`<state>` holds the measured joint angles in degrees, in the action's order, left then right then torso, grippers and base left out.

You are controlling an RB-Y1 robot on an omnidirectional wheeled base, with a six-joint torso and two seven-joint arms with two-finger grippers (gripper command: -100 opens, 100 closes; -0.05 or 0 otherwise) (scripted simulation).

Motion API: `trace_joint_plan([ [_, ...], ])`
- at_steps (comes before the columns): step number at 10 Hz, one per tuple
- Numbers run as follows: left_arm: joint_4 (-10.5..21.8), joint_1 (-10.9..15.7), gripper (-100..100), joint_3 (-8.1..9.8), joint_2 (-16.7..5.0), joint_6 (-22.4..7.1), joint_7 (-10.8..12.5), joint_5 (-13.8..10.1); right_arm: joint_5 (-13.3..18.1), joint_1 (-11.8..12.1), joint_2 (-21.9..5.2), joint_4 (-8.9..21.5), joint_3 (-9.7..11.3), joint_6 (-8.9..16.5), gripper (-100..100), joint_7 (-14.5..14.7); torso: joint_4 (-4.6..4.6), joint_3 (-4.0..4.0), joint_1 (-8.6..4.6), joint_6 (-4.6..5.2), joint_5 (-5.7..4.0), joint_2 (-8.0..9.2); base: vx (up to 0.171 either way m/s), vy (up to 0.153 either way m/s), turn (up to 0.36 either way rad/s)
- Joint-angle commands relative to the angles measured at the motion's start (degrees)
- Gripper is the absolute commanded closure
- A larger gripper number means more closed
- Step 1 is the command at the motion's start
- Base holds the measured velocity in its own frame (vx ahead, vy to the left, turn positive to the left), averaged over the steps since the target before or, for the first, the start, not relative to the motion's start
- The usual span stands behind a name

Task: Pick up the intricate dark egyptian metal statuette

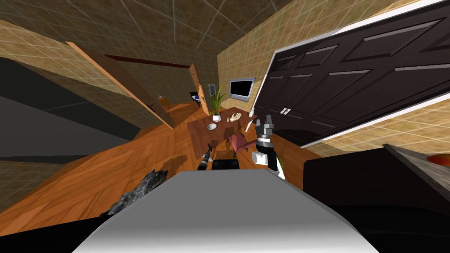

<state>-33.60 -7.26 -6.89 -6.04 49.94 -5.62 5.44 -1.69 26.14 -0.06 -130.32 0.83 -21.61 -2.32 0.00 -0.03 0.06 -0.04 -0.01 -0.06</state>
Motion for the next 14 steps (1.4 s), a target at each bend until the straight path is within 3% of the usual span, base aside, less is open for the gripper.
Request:
trace_joint_plan([
  [1, 0.0, 0.0, -100, 0.0, 0.0, 0.0, 0.0, 0.0, 0.0, 0.0, 0.0, 0.0, 0.0, 0.0, 0, 0.0, 0.0, 0.0, 0.0, 0.0, 0.0, 0.0, 0.008, 0.004, 0.004],
  [2, 0.19, 0.11, 0, 0.0, 0.05, 0.0, -0.09, -0.02, 0.0, 0.0, 0.0, 0.0, 0.0, 0.0, 0, 0.0, 0.0, 0.02, -0.02, 0.0, -0.01, 0.03, 0.0, 0.0, 0.0],
  [3, 3.03, 2.34, -100, 1.36, 0.61, 0.8, -0.65, -0.23, 0.0, 0.0, 0.0, 0.0, 0.0, 0.0, 0, 0.0, 0.01, 0.03, -0.03, 0.0, -0.01, 0.06, -0.018, 0.013, -0.103],
  [8, 7.88, 5.7, -100, 3.4, 1.46, 1.99, -1.51, -0.55, 0.0, -0.01, 0.0, 0.0, 0.0, 0.0, 0, 0.0, 0.03, 0.08, 0.02, 0.01, 0.0, 0.14, -0.018, 0.015, -0.052],
  [12, 14.05, 10.18, -100, 6.13, 2.58, 3.59, -2.66, -0.98, 0.0, -0.01, 0.0, 0.0, 0.0, 0.0, 0, 0.0, 0.09, 0.01, 0.08, 0.1, 0.03, -0.06, -0.022, 0.015, -0.061],
  [14, 14.05, 10.18, -100, 6.13, 2.58, 3.59, -2.66, -0.98, 0.0, 0.0, 0.0, 0.0, 0.0, 0.0, 0, 0.0, 0.17, -0.03, 0.07, 0.16, 0.02, -0.22, -0.007, 0.007, -0.017],
])
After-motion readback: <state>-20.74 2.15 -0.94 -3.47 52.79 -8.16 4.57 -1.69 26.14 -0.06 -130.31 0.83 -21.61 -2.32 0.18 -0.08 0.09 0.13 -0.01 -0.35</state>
